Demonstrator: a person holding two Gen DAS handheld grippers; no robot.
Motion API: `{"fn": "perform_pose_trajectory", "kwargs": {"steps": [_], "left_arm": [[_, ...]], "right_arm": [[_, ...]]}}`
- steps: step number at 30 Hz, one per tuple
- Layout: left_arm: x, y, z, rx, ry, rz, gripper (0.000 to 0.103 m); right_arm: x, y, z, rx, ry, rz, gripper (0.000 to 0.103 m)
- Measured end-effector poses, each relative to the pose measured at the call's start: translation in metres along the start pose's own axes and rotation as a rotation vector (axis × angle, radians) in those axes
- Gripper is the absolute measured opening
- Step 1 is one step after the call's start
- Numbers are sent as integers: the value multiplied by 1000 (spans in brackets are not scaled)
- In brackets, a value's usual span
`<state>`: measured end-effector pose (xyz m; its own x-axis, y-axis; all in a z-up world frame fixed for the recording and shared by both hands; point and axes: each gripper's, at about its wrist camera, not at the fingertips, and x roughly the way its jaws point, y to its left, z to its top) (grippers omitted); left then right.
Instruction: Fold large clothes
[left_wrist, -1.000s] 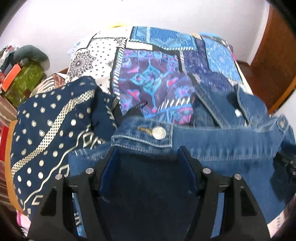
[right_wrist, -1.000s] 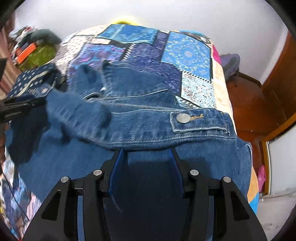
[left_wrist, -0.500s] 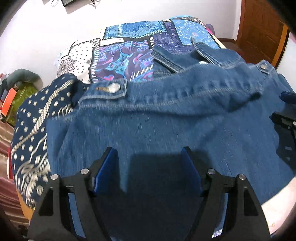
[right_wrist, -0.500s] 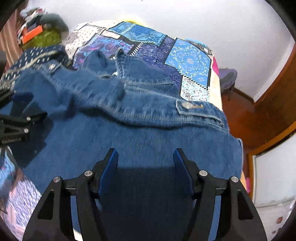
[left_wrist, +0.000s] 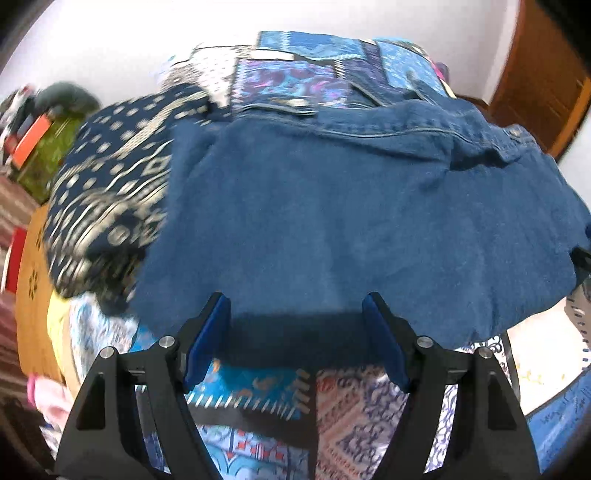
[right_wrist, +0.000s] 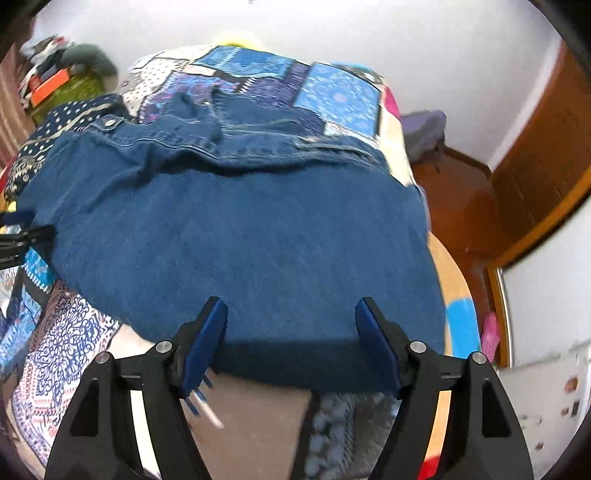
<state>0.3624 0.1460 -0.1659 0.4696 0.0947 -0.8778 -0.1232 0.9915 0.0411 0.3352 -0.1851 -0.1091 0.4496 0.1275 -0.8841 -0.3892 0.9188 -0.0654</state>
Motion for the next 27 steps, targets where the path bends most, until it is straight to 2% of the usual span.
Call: {"fn": "perform_pose_trajectory", "kwargs": {"steps": [4,8,13,18,23,27], "left_arm": [[-10,26,-13,-112,-9,-39,75],[-11,48,-28,-190,-5,-28,77],[-11,72,-49,-319,-3,-91,77],[4,80,-57,-457,6,-237,77],[28,87,-55,-612,-12,-437,78],[47,95,-47,-711,-38,-504,78]], "right_arm": [[-9,-11,-9,56,2,-6,70],[-15,-14,-16,97,-6,9,70],[-17,-13,-16,116,-20,22,70],[-14,-3,-7,99,-27,23,70],[-7,9,-1,72,-29,34,70],[0,18,3,49,-22,33,70]]}}
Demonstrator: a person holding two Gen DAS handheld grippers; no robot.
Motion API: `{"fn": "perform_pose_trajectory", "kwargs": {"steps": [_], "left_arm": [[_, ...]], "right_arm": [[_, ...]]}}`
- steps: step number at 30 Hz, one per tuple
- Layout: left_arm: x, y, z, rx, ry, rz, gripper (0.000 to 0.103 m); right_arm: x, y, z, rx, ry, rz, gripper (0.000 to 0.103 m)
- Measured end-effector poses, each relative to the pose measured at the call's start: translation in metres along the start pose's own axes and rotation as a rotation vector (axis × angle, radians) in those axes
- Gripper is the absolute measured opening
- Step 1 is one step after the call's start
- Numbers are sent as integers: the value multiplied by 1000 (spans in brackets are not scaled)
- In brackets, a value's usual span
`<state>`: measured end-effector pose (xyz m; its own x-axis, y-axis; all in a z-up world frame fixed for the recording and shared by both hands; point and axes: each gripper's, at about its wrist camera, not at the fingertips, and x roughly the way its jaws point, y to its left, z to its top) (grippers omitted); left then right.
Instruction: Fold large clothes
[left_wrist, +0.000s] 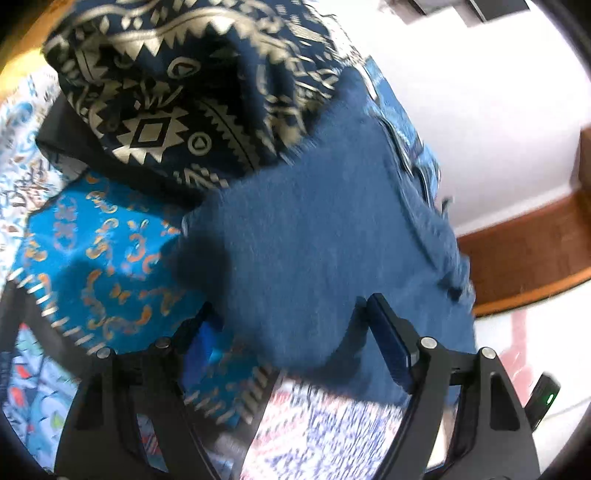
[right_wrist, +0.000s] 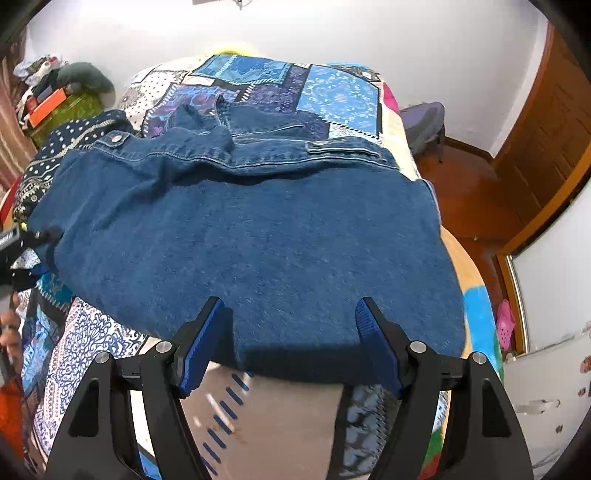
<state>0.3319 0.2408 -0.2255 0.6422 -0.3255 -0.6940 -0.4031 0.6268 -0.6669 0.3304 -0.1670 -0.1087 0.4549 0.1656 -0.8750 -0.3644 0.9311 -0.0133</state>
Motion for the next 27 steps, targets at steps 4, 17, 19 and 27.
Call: {"fn": "perform_pose_trajectory", "kwargs": {"steps": [4,17,19,27], "left_arm": [[20,8,12,-89,8,-44,78],[-36,-78,3,181,-135,-24,15],[-59,-99,-1,254,-176,-30,13],[-133,-142,-1,329,-344,-79,12]], "right_arm": [[4,6,3,-23,-5,-12,70],[-11,23,20,-56,-39,-20,70],[-19,29,26,-63,-60,-6,70],[-20,75,45,-140,-55,163,70]]}}
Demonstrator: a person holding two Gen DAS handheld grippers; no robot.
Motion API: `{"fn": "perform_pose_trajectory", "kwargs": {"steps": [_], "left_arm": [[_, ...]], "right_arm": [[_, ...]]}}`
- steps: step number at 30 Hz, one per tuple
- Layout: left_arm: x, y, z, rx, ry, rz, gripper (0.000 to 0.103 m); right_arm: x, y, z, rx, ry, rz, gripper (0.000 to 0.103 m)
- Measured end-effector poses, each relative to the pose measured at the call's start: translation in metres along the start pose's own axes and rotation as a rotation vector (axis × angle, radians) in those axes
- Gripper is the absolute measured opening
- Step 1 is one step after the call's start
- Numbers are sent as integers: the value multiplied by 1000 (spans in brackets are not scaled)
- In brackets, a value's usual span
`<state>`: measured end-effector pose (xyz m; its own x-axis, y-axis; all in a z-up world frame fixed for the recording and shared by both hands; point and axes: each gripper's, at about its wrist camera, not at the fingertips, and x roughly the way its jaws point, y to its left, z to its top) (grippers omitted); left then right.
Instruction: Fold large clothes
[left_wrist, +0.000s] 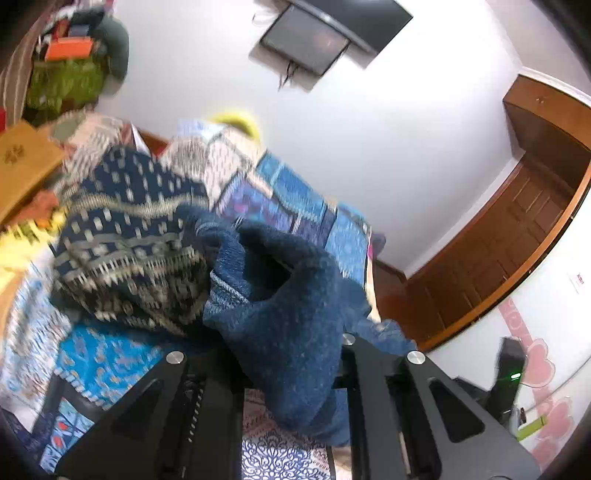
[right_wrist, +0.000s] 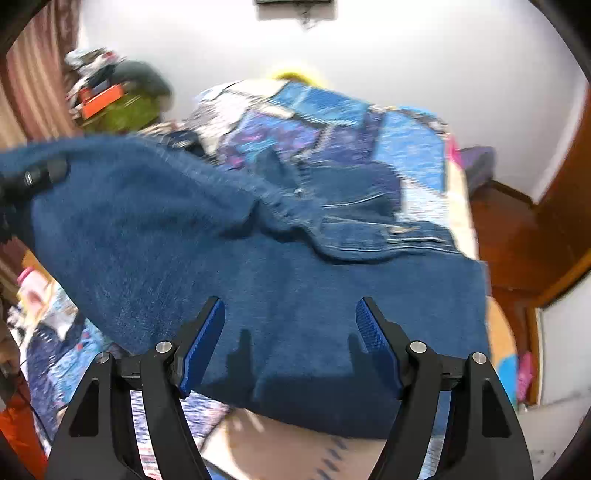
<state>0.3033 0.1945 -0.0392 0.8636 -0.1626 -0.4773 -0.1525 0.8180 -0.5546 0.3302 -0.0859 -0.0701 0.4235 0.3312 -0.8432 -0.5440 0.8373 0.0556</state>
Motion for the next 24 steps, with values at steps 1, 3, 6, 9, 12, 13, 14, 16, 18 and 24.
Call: {"fn": "perform_pose_trajectory", "kwargs": {"steps": [1,3,6,9,12,13,14,16,18,24], "left_arm": [[-10,-4,2,11,-26,10,12],[-19,-9,6,32,-60,29,12],[-29,-13,6,84,-92,80,12],[-17,-15,3,120,-62,117,12],[-5,-16,-4,159,-31,162,12],[1,-18,-7,172,-25,167,12],[3,-20,-10,178,-23,163,12],[13,-29,-12,191,-13,147,12],[21,-44,-15,215,2,122,12],[55,-106,-38,309,78,17,12]], "right_arm": [[8,5,1,-6,18,22,70],[29,18,0,-8,81,77,70],[62,34,-5,1,190,167,70],[92,44,-12,24,277,243,70],[101,45,-16,21,307,253,70],[97,42,-16,20,297,246,70],[93,38,-16,20,282,237,70],[76,24,-18,31,235,207,70],[58,5,-19,57,187,172,70],[-3,-66,-32,201,23,40,70]]}}
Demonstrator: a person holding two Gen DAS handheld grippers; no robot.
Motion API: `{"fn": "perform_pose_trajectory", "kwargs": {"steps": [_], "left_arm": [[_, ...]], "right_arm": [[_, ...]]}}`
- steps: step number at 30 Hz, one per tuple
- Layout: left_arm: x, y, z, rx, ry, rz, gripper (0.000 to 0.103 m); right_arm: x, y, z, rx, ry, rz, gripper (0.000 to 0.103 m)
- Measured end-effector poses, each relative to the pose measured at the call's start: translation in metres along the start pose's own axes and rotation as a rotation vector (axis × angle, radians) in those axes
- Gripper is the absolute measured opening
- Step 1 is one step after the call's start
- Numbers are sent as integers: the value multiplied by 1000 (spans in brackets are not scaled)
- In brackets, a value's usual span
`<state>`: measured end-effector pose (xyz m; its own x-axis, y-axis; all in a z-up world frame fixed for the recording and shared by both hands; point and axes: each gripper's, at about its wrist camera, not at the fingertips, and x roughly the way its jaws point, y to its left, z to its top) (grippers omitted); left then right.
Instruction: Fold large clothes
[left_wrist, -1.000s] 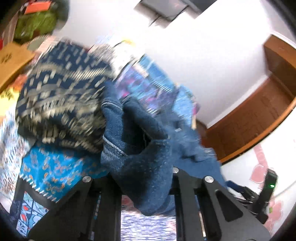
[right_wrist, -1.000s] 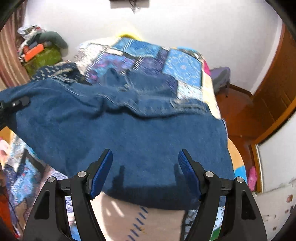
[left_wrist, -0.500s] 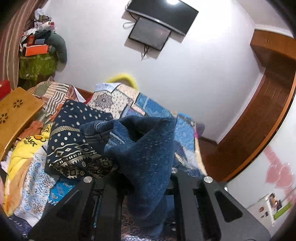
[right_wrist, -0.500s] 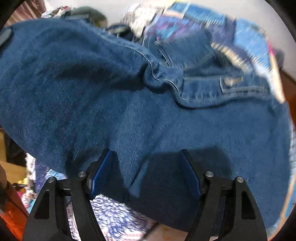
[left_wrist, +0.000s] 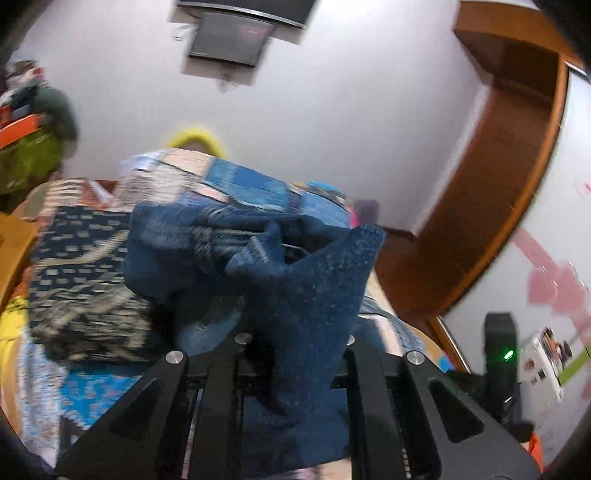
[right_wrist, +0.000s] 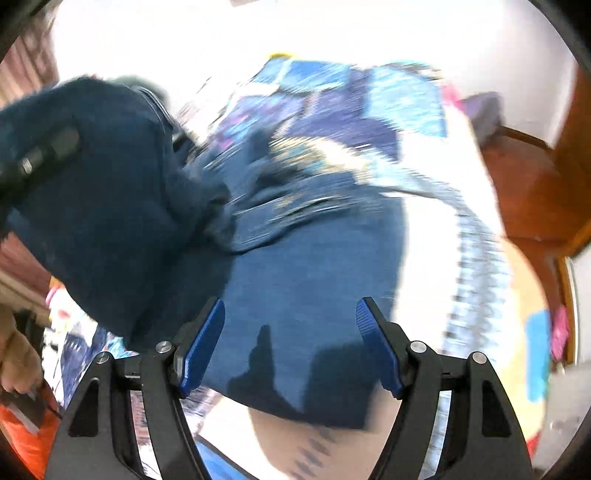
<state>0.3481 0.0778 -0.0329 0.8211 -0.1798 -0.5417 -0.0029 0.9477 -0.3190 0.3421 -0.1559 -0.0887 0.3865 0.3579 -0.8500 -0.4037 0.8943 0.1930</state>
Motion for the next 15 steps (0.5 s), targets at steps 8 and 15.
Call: {"fn": "perform_pose_trajectory", "kwargs": {"steps": [8,15], "left_arm": [[91,-82,-63,99,318,-159,12],[97,-113,-107,338,399,-80,28]], "right_arm": [[-39,-69,-24,128,-38,-120,70],[-56,-87,-43,167,-36,-112,70]]}}
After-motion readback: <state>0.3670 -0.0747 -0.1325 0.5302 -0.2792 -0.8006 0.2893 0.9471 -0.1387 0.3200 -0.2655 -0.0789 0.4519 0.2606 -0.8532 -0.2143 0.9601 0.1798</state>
